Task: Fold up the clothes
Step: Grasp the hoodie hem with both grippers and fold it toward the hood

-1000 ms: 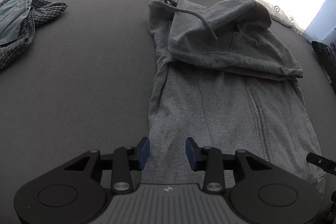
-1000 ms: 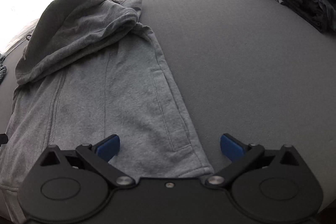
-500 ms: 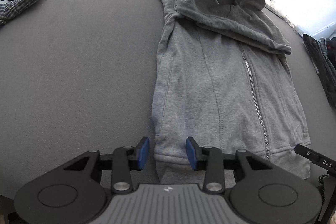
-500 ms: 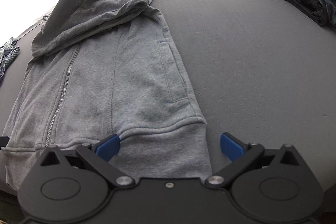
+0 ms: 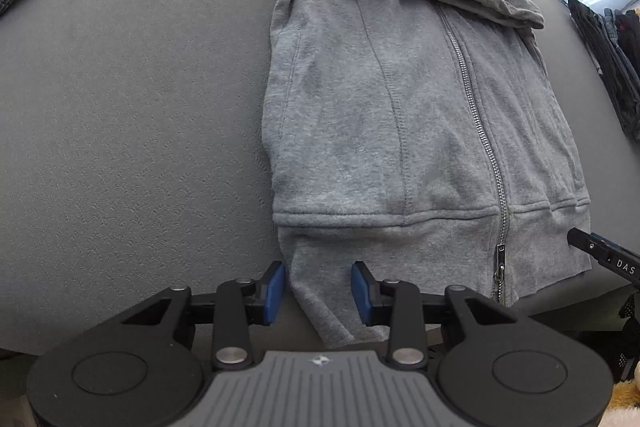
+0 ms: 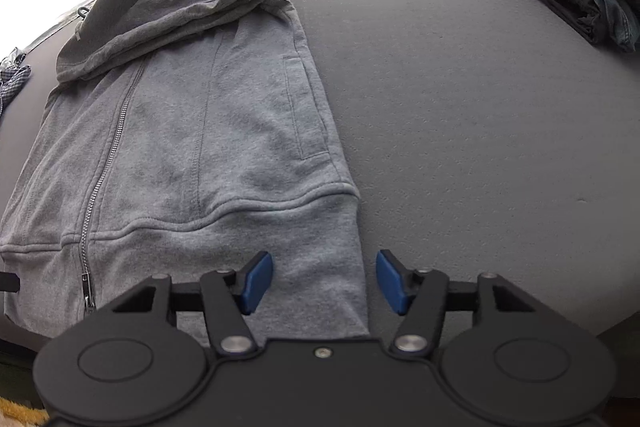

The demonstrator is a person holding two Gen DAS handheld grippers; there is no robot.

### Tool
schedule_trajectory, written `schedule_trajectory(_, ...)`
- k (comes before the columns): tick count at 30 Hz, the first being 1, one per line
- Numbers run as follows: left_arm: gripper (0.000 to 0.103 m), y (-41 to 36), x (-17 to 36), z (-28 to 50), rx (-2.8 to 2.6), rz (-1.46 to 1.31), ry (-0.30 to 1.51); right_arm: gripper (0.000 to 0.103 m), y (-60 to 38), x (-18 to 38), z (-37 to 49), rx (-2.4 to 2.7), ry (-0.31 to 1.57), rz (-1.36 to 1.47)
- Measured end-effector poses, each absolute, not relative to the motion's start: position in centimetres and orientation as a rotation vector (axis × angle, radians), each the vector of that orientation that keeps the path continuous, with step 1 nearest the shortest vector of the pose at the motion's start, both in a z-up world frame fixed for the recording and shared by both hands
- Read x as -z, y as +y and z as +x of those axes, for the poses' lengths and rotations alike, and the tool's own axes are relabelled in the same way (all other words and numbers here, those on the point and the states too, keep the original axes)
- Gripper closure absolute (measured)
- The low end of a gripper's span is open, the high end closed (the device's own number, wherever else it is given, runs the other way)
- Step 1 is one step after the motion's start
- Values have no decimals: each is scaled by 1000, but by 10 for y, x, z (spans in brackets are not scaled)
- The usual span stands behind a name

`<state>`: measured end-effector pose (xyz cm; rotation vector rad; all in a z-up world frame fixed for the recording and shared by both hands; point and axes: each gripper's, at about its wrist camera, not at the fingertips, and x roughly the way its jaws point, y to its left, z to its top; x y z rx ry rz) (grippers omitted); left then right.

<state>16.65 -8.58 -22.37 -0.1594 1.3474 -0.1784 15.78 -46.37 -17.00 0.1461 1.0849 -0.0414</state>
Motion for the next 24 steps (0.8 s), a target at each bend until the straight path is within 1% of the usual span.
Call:
schedule_trajectory(1,79,-88,224,167,181,-147,1348,55,-466,170,157,41,1088,160)
schedule_trajectory(3,85,-87,225,169,189,-148,1349,66,-469,169,157,41,1094,185)
schedule_trajectory(5,87,-85,227,171,192,-167,1351,85,-475,170,157,27,1102,269)
schedule_trajectory(6,91,-83,227,172,191,-182,1353,92,-479,171,157,17,1105,321)
schedule_trajectory(7,95,-81,227,172,192,-204,1355,97,-482,173,157,8,1108,372)
schedule_trajectory(10,99,-75,227,172,190,-263,1355,97,-491,176,154,22,1102,504)
schedule_trajectory(17,100,-68,213,179,176,-353,1318,97,-507,171,154,1,1038,775)
schedule_trajectory(21,100,-62,197,188,159,-434,1262,97,-517,164,155,-20,971,946)
schedule_trajectory(24,100,-63,182,198,139,-492,1233,97,-520,155,161,-43,918,997)
